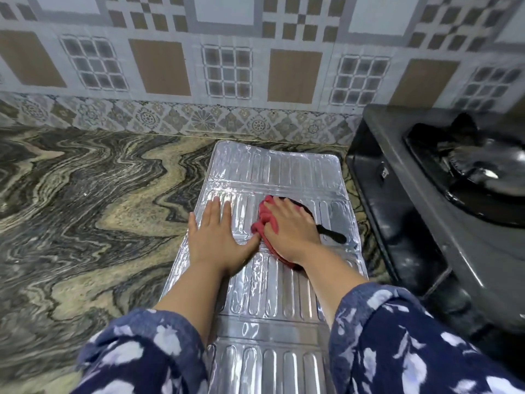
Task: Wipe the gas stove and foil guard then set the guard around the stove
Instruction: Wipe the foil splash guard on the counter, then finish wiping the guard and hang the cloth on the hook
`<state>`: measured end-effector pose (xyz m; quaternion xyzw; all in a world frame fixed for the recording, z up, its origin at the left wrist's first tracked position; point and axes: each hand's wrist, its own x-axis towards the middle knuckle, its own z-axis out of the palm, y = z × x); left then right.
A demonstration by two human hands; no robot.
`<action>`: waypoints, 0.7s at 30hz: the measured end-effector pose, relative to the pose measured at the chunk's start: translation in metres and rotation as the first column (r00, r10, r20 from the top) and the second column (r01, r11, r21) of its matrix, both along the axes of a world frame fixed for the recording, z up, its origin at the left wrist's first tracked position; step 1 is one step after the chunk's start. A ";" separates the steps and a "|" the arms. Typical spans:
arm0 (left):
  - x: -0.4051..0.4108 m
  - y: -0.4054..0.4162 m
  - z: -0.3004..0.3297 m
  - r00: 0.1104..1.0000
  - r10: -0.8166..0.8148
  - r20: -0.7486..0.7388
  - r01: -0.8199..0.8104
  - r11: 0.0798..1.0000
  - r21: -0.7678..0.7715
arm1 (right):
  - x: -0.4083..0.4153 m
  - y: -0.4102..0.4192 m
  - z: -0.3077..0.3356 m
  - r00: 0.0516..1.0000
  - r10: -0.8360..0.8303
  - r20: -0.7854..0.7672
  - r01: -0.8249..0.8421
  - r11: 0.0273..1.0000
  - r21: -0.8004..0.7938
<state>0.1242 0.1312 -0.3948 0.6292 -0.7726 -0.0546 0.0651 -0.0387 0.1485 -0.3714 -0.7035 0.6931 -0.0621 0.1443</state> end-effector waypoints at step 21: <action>0.026 0.113 0.055 0.986 -0.135 -0.099 0.156 0.953 0.259 | -0.006 0.111 0.040 0.990 0.019 0.139 -0.007 0.996 -0.091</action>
